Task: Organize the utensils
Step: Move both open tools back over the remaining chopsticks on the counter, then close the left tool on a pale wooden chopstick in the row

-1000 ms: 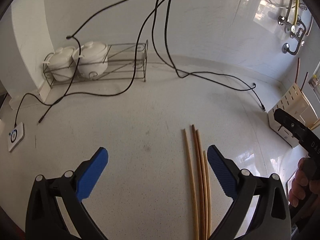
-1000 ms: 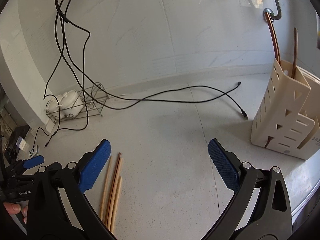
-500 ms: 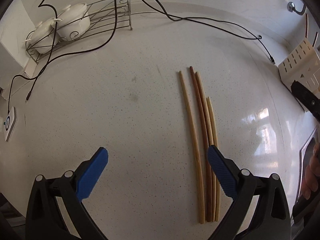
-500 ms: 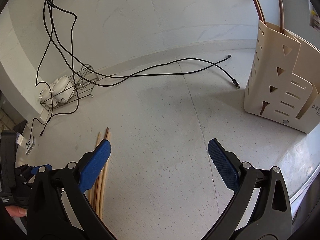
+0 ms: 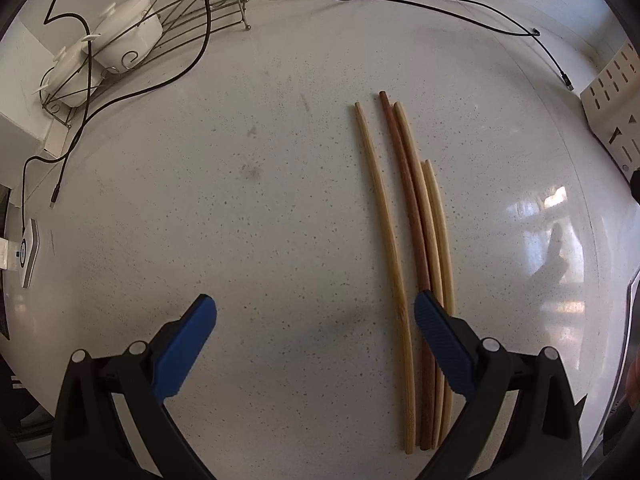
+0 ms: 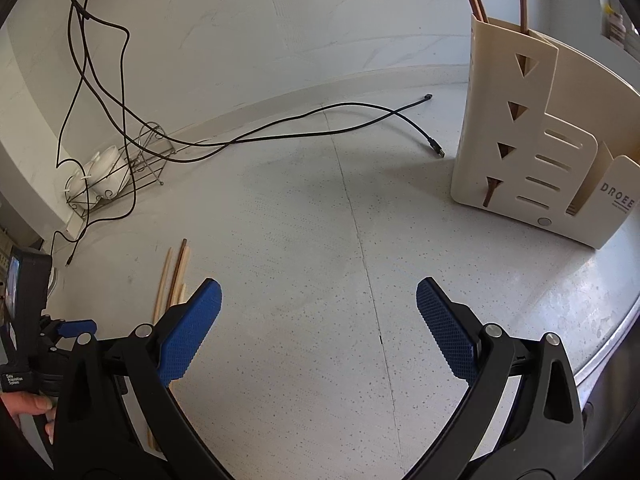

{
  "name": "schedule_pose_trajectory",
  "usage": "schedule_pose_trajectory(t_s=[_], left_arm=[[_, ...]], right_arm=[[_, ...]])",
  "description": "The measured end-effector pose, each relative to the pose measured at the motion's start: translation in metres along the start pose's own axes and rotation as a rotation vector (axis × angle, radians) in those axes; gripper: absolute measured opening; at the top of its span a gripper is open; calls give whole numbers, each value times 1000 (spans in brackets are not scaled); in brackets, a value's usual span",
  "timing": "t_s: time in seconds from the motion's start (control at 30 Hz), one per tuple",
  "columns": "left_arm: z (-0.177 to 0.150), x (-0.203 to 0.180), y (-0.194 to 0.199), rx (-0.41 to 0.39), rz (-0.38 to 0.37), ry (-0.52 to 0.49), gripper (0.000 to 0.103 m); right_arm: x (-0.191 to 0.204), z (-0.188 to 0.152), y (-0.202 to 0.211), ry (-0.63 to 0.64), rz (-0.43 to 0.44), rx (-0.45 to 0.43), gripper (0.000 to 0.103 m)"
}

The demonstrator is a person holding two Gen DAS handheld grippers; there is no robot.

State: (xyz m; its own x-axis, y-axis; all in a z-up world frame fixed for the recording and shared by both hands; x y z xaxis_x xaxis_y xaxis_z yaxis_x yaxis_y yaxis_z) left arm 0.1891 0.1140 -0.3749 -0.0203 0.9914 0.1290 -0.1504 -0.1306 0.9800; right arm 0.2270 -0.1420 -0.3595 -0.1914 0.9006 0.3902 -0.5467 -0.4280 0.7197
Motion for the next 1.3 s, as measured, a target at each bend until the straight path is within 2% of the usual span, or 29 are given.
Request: schedule_pose_trajectory(t_s=[0.13, 0.43, 0.63, 0.73, 0.87, 1.03, 1.1, 1.17, 1.3], left_arm=[[0, -1, -9, 38, -7, 5, 94], [6, 2, -15, 64, -26, -9, 89], [5, 9, -18, 87, -99, 22, 77], [3, 11, -17, 98, -111, 17, 70], [2, 11, -12, 108, -113, 11, 49], [-1, 13, -8, 117, -109, 14, 33], [-1, 16, -7, 126, -106, 14, 15], [-3, 21, -7, 135, -105, 20, 6], [-5, 27, -6, 121, -163, 47, 6]], right_arm=[[-4, 4, 6, 17, -39, -59, 94], [-1, 11, 8, 52, -64, -94, 94], [1, 9, 1, 36, -56, -54, 94], [2, 12, -2, 27, -50, -45, 94], [7, 15, -2, 20, -41, -47, 94], [17, 17, -2, 38, -28, -40, 94], [22, 18, -3, 44, -24, -38, 94], [27, 17, -4, 45, -16, -25, 94], [39, 14, -10, 36, 0, 53, 94]])
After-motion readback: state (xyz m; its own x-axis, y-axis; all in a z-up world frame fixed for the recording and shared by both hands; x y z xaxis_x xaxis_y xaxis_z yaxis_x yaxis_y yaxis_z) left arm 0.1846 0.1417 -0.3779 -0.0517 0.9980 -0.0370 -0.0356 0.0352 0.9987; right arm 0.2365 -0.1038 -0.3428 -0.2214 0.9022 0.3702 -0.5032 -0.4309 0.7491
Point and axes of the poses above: each gripper's, at about its wrist camera, not at the fingertips, and y roughly against the way its jaws point, x to its left, z to its top, the point moved 5 cm from there along -y, roughly the way its jaws point, and after that the axes turned 15 degrees about -y, right-handed, at the moved point
